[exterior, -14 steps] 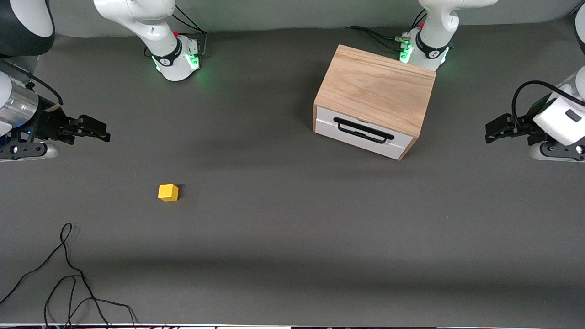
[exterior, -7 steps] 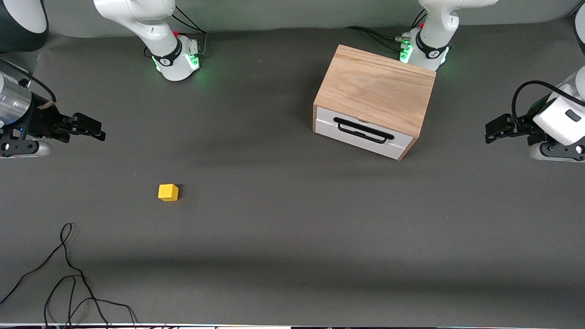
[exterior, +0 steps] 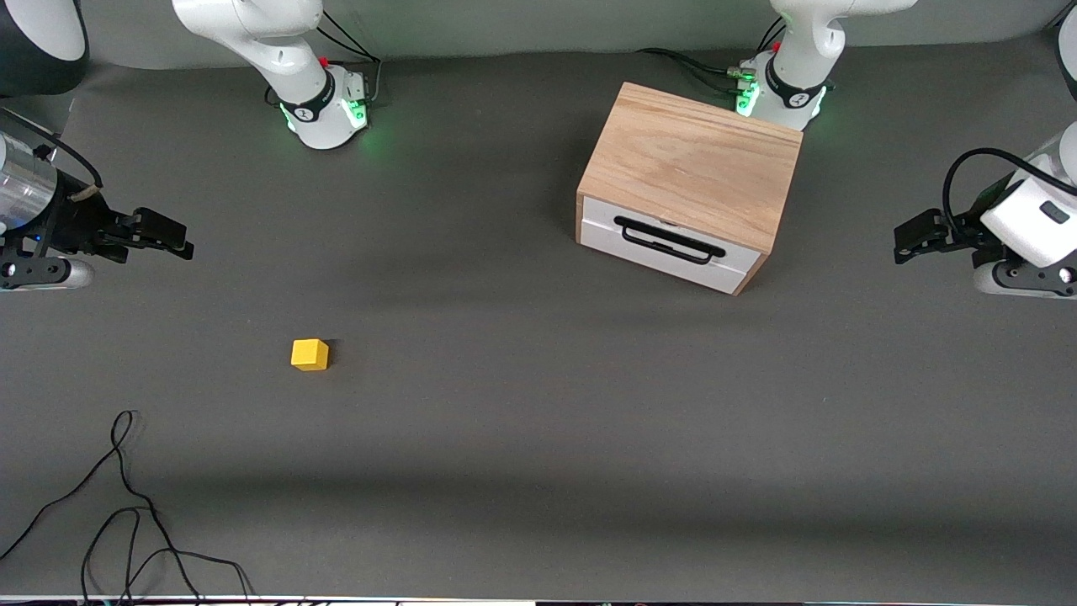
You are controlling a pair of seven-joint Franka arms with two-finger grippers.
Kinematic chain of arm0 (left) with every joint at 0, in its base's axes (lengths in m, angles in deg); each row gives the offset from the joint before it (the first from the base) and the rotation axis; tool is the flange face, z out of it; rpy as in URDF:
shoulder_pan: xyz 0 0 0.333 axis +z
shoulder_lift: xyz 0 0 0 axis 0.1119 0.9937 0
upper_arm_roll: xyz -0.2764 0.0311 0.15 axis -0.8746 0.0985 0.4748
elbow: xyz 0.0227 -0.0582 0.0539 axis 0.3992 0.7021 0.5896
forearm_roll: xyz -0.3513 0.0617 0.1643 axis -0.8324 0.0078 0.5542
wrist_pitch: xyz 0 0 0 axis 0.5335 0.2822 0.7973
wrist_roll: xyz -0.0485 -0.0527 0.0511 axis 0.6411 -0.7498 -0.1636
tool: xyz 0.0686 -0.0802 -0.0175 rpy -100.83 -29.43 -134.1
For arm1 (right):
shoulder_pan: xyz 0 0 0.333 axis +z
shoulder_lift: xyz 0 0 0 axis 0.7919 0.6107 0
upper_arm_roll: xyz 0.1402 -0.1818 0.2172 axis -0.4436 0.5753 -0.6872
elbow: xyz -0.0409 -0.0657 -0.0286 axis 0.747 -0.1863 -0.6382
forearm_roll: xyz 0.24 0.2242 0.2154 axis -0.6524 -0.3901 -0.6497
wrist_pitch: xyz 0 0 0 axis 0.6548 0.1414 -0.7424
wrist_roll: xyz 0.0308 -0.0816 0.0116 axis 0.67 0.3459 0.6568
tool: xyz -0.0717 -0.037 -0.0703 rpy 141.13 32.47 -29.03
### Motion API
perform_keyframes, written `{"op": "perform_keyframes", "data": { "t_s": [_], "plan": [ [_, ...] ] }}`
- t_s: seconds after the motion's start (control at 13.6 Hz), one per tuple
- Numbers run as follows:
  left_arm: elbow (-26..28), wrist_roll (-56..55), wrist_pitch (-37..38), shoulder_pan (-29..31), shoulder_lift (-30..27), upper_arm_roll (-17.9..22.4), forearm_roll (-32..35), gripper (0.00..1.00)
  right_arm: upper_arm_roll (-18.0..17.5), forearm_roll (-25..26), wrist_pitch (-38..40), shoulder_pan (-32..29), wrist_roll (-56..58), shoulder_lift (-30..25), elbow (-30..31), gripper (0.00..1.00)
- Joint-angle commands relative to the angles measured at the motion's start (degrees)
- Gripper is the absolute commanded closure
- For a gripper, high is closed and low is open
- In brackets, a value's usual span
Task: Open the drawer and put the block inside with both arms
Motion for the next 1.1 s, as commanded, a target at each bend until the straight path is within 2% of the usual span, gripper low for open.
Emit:
{"op": "perform_keyframes", "data": {
  "t_s": [0.0, 1.03],
  "plan": [
    [0.4, 2.9, 0.4, 0.2, -0.9, -0.1, 1.1, 0.0, 0.1, 0.1, -0.6, 0.2, -1.2, -1.3, 0.9, 0.0],
    [0.4, 0.9, -0.3, 0.0, -1.2, -0.2, 0.9, 0.0, -0.4, 0.2, -2.1, 0.2, -1.3, -0.9, 2.2, 0.0]
  ]
}}
